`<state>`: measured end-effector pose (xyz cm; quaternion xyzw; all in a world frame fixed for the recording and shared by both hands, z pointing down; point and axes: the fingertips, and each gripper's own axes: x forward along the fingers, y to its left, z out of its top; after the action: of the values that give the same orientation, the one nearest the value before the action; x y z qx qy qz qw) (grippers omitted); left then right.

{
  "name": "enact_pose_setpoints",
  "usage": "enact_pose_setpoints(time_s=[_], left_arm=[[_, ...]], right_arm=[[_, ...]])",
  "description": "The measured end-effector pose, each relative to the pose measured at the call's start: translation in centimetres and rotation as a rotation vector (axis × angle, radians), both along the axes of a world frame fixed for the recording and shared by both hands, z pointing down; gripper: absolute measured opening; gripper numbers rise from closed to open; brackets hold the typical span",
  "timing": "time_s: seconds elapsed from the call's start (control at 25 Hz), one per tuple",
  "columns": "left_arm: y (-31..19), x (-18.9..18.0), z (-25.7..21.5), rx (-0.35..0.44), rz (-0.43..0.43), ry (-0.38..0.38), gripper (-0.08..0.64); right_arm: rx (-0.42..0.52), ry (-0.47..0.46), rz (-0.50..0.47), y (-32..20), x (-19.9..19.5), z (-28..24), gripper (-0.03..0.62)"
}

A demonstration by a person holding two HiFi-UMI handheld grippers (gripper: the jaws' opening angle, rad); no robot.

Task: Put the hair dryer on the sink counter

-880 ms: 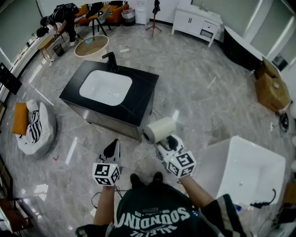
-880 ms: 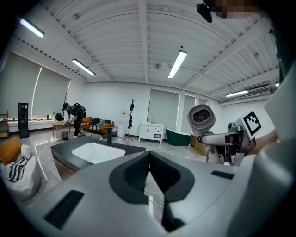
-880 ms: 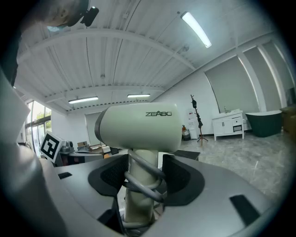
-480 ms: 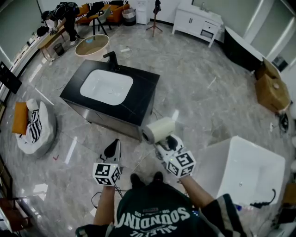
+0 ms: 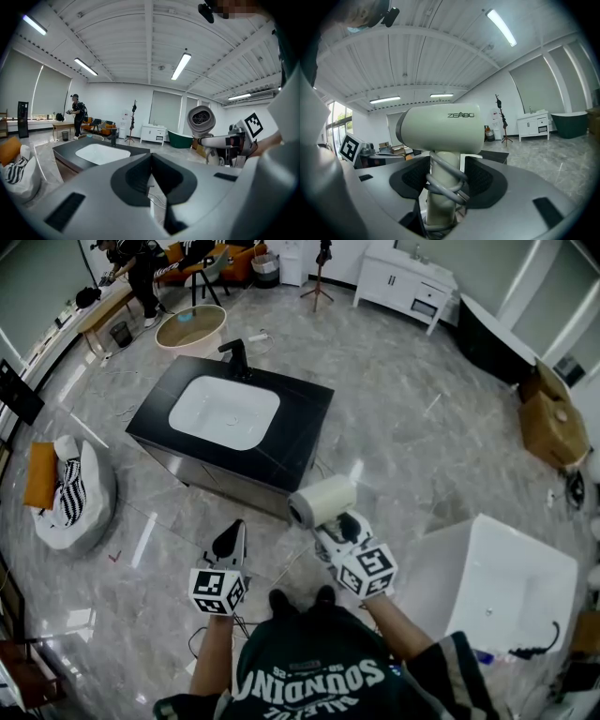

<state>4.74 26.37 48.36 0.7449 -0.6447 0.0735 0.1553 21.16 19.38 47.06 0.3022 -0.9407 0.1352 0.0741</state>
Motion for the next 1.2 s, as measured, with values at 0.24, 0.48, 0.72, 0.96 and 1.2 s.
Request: enact_pose_setpoints(time_s=[0.24, 0.48, 0.72, 0.96, 1.2], left_arm=[[1.0, -3.2, 0.4, -0.005, 0.015, 0.000, 0.002], [2.1, -5.9, 1.0, -0.017, 0.026, -0.001, 0.001], [1.8, -7.3, 1.5, -0.021, 0.040, 0.007, 0.001], [0.4, -8.2, 2.0, -0.024, 0.054, -0.003, 0.000], [-2.4, -10.4, 2.7, -0.037, 0.072, -0.019, 0.001]], right_arm=[[-0.006, 0.006, 0.006, 1.3, -2.8, 0.6, 0.229], [-0.014, -0.006, 0.036, 2.4, -5.2, 1.0, 0.229], [-0.013, -0.009, 0.029, 2.5, -7.1, 1.2, 0.229], [-0.028, -0.013, 0.038, 1.1, -8.1, 2.3, 0.229], [-0.031, -0.028, 0.041, -1.4, -10.2, 3.5, 0.229]])
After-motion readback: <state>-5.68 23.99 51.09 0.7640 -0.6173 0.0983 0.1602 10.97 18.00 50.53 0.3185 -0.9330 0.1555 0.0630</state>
